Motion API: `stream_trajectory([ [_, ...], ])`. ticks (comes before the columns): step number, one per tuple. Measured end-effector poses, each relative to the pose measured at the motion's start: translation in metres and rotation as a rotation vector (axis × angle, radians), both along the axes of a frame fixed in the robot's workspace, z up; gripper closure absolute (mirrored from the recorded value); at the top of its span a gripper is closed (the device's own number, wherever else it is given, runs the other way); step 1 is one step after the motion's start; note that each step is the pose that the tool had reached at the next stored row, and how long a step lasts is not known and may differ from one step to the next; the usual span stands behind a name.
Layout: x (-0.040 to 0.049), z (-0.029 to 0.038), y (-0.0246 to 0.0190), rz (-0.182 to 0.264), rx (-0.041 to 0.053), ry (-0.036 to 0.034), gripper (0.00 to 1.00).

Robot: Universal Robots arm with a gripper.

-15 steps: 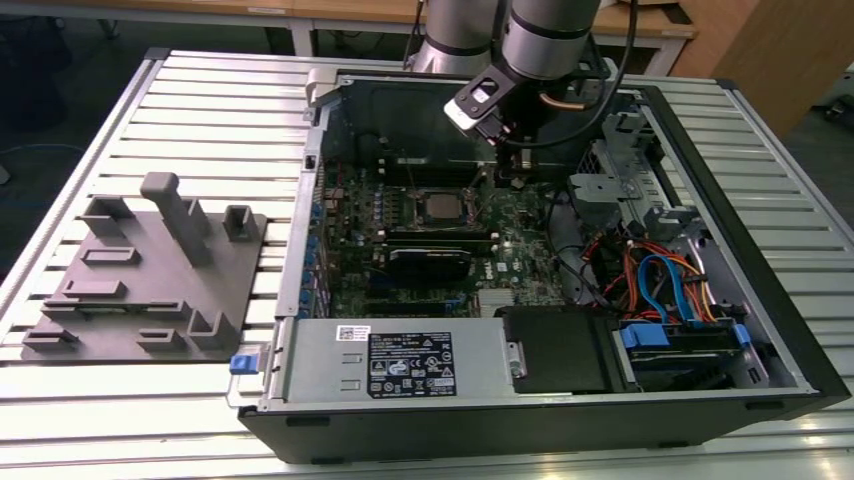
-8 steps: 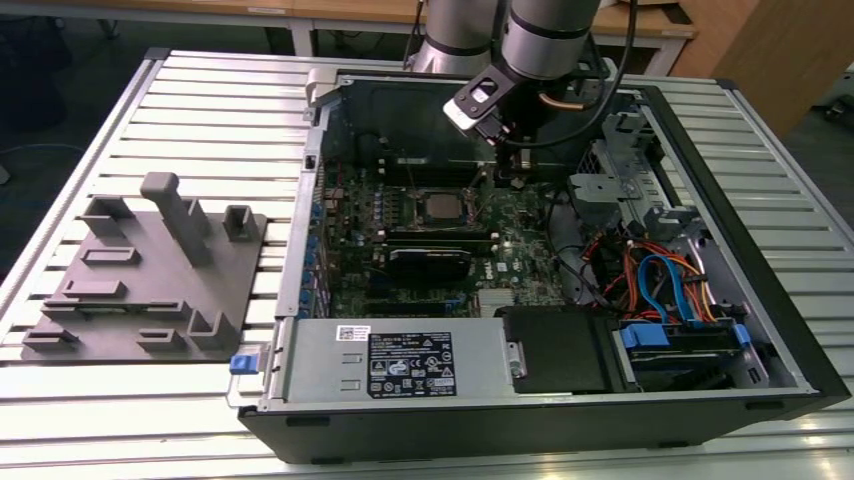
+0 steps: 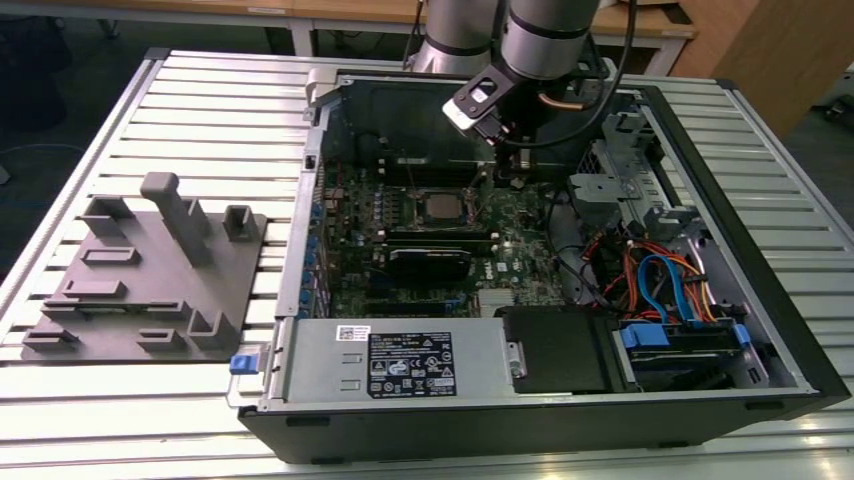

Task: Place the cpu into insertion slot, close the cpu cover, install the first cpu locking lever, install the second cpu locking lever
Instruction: 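Close the cpu cover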

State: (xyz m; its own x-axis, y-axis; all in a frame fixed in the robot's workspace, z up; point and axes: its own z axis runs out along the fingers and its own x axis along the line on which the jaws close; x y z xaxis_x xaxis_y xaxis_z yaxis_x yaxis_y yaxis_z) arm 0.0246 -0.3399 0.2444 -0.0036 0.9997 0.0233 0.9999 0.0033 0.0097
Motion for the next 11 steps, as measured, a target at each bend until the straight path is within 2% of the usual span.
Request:
stream_trajectory([
  [11, -0.0026, 0.0000, 0.0000, 0.000, 0.0000, 0.0000, 0.90],
])
